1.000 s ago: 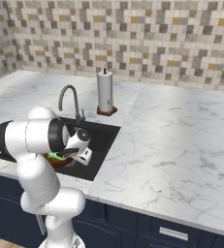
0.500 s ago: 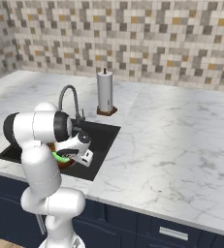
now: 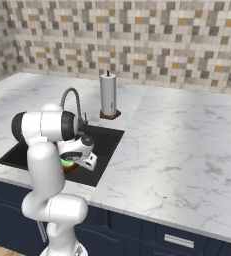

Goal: Pick the corn from the cabinet and place it in the bowl. Then pick the bowl and place it in the sink. Then turn on the sink facuet.

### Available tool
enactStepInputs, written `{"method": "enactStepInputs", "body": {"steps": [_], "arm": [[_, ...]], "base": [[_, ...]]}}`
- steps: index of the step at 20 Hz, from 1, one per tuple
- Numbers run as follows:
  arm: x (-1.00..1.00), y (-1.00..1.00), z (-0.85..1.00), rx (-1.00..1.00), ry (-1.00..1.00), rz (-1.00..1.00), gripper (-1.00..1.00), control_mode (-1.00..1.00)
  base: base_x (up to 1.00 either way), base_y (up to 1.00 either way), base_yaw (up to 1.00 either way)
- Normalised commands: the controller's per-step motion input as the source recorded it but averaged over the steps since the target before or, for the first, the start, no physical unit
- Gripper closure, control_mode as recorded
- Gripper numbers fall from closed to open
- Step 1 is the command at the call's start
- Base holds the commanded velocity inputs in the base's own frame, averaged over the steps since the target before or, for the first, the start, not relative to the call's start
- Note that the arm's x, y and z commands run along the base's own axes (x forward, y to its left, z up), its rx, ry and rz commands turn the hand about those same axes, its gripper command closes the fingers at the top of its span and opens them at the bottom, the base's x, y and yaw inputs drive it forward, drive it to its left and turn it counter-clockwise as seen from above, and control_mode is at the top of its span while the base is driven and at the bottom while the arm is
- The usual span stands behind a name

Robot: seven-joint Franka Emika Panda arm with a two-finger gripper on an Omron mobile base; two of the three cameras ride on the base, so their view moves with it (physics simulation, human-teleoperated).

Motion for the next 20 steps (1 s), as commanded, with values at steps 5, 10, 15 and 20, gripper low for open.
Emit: {"method": "enactStepInputs", "body": {"steps": [5, 10, 15, 20], "arm": [[0.33, 0.0, 0.0, 0.0, 0.0, 0.0, -1.0, -1.0], [0.07, 0.0, 0.0, -0.01, 0.0, 0.0, -1.0, -1.0], [0.0, -0.01, 0.25, 0.0, 0.0, 0.0, -1.0, -1.0], [-0.02, -0.1, 0.89, 0.0, 0.0, -0.04, -1.0, -1.0]], "base": [[0.0, 0.0, 0.0], [0.0, 0.0, 0.0], [0.0, 0.0, 0.0], [0.0, 0.0, 0.0]]}}
